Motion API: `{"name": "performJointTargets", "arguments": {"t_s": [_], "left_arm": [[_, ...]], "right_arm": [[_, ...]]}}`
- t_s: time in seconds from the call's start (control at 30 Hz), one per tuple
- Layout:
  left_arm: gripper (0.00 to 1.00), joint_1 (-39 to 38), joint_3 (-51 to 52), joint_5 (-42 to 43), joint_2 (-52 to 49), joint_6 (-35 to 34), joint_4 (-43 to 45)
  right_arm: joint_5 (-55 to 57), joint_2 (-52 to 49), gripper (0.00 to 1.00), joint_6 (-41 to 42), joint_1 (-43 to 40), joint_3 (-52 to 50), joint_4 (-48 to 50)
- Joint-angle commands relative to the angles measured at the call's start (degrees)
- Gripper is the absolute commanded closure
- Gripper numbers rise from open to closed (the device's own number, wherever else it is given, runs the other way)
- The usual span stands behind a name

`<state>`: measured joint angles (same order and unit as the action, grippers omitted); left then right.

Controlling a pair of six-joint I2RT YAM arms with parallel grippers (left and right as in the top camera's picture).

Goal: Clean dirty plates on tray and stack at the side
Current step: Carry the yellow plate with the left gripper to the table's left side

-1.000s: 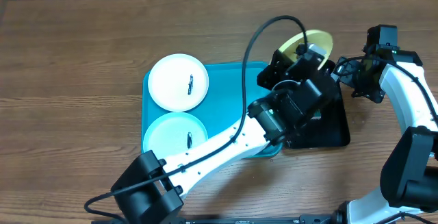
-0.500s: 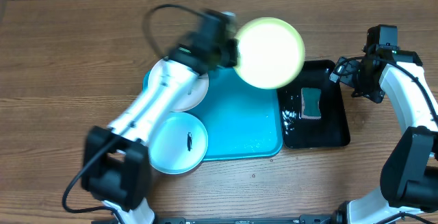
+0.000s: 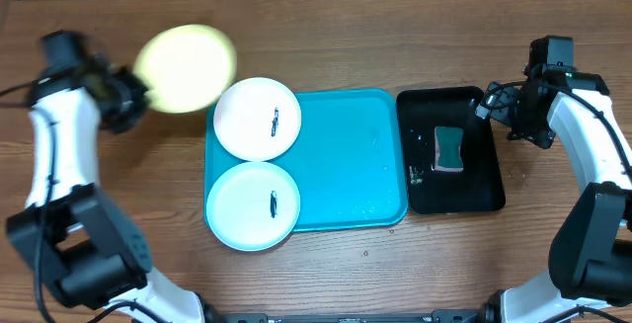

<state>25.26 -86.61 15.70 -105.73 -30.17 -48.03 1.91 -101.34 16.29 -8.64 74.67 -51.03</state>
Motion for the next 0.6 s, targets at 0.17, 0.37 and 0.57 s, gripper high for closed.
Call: {"name": "performJointTargets", "arguments": {"t_s": [0.17, 0.37, 0.57], "left_arm": [[0.96, 5.4, 5.7, -18.1, 2.0, -3.2, 3.7], [0.96, 4.5, 15.0, -18.8, 2.0, -3.2, 14.1], [0.96, 3.5, 20.2, -18.8, 2.0, -3.0, 19.4]], "right_arm": [[0.6, 0.0, 0.00, 0.2, -0.1, 0.6, 0.2], [0.6, 0.0, 0.00, 0.2, -0.1, 0.6, 0.2], [0.6, 0.0, 0.00, 0.3, -0.1, 0.6, 0.2]]}}
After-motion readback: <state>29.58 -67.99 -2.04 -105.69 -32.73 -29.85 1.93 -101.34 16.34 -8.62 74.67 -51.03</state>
